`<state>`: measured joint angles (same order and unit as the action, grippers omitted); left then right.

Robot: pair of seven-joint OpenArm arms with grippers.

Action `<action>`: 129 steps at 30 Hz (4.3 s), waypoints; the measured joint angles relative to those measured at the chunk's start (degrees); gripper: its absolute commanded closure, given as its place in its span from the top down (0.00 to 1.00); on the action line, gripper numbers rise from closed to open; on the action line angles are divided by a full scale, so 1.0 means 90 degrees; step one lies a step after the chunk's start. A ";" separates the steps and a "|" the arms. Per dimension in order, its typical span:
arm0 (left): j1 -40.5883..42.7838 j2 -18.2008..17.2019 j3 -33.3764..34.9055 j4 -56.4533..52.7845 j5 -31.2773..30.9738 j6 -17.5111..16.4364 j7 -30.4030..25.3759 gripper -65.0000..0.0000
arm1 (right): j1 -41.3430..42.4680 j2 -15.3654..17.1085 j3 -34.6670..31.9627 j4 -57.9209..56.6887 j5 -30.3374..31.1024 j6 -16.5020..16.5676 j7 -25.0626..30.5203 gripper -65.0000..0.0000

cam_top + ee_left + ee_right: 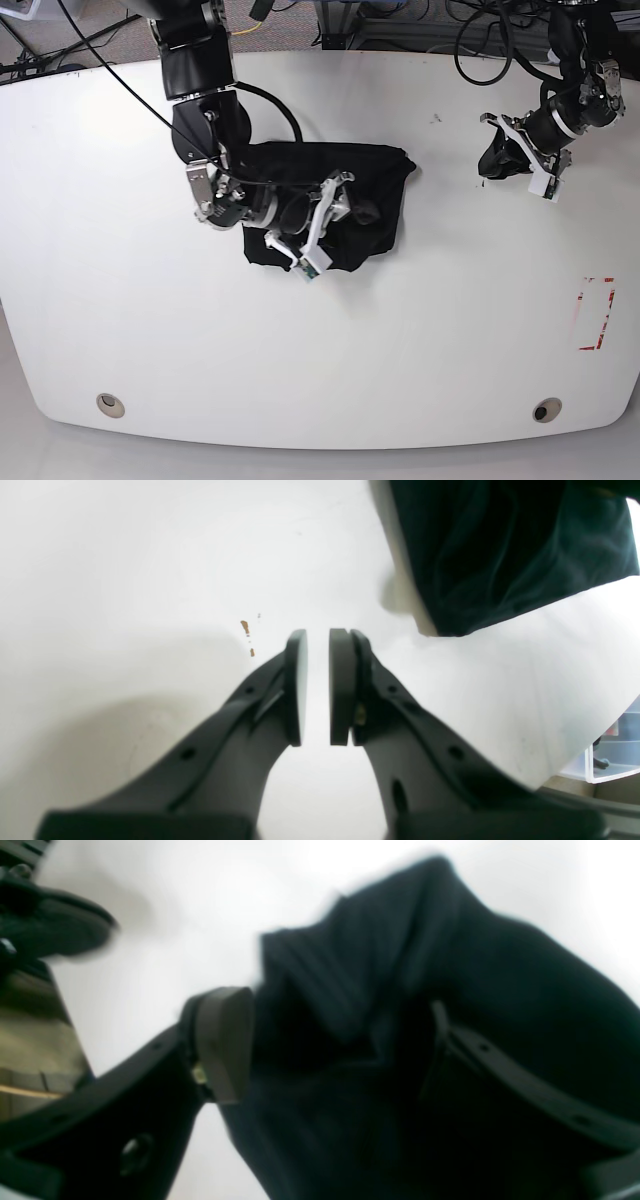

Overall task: Fold the T-shirt properly
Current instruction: 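Press and tuck the loose shirt fabric into the bundle with the right gripper, then grasp opposite edges of the folded shirt with both grippers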

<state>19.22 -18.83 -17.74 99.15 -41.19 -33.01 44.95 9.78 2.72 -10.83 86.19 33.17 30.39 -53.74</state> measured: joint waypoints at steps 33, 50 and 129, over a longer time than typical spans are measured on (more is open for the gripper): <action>0.0017 -0.0134 0.0024 0.0287 -0.0002 -0.0002 0.0000 0.10 | 0.0182 -0.0168 -0.0075 -0.0316 0.0058 0.0024 0.0172 0.19; 0.0100 -0.0138 0.0036 0.0287 -0.0002 0.0000 0.0002 0.10 | 0.2025 -0.1059 -0.0112 -0.3208 0.0034 -0.0024 0.1239 0.23; -0.1404 0.0891 0.3016 -0.0046 0.2817 -0.0044 -0.0053 0.10 | 0.0420 0.1059 0.1428 -0.1513 -0.1880 0.0835 0.1282 0.22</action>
<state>6.59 -10.81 9.41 98.74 -15.84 -33.41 44.47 13.56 12.25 2.02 72.58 16.25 37.91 -42.19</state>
